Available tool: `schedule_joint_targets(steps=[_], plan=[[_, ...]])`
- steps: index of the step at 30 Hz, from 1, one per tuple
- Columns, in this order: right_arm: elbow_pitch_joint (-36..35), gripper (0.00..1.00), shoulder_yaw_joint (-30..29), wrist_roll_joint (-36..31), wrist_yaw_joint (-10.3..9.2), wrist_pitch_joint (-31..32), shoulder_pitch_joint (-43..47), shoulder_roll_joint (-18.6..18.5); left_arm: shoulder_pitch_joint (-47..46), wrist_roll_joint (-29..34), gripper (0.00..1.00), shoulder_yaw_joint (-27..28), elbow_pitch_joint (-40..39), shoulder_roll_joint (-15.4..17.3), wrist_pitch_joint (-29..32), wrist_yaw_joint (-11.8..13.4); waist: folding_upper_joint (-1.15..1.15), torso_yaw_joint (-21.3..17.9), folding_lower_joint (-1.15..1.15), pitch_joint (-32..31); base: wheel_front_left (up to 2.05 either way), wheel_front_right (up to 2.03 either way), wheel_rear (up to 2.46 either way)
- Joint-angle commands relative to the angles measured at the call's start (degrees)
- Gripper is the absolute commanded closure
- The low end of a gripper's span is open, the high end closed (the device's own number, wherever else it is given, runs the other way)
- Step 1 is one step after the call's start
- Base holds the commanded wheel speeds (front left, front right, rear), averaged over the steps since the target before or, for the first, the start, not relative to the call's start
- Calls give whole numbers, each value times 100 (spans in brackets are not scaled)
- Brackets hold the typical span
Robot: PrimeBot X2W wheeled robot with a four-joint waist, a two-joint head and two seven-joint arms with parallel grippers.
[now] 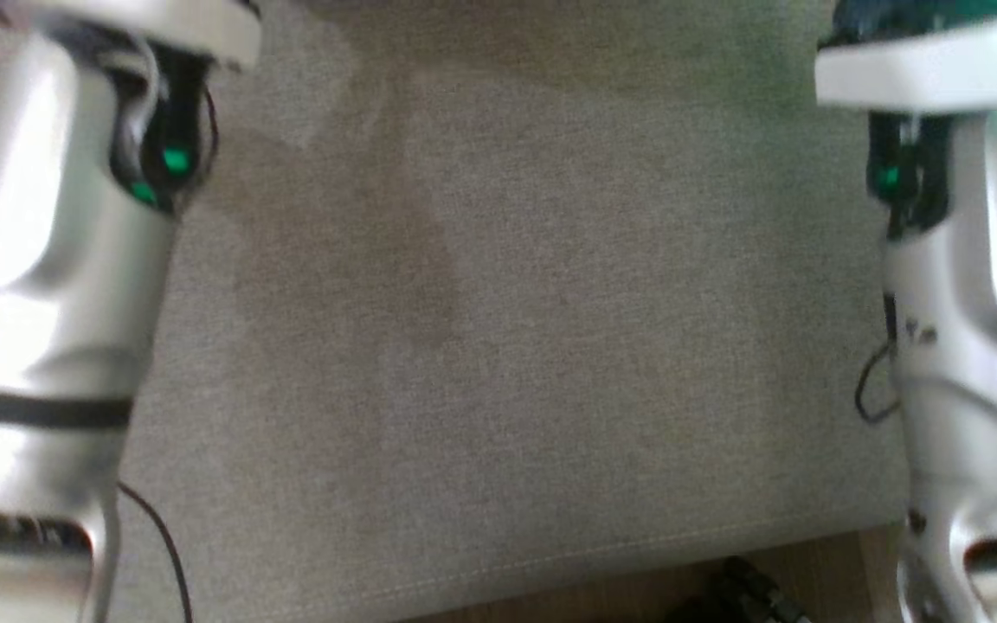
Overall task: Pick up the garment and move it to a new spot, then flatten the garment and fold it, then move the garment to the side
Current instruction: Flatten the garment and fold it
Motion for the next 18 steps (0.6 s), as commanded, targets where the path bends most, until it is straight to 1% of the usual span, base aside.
schedule_joint_targets(steps=[1,6,10,14,18], plan=[[-418,100,-26,36,-5,-28,318,72,209,-56,100,222,-479,179,-60,-42,0,47,-1,-95,0,0,0],[-988,100,-73,-63,-5,-29,1481,72,1444,-286,100,377,-1355,54,-67,4,0,127,-1,-474,0,0,0],[-1325,100,-123,-241,-5,-29,2548,72,2585,-345,100,259,-1891,-40,-68,98,0,222,-1,-980,0,0,0],[-1665,100,-155,-275,-5,-29,3551,72,3678,-524,100,198,-2324,-167,-68,265,0,211,-1,-1532,0,0,0],[-2113,100,-113,-295,-5,-23,4445,72,4666,-569,100,77,-2812,-146,-21,495,0,151,-1,-1943,0,0,0]])
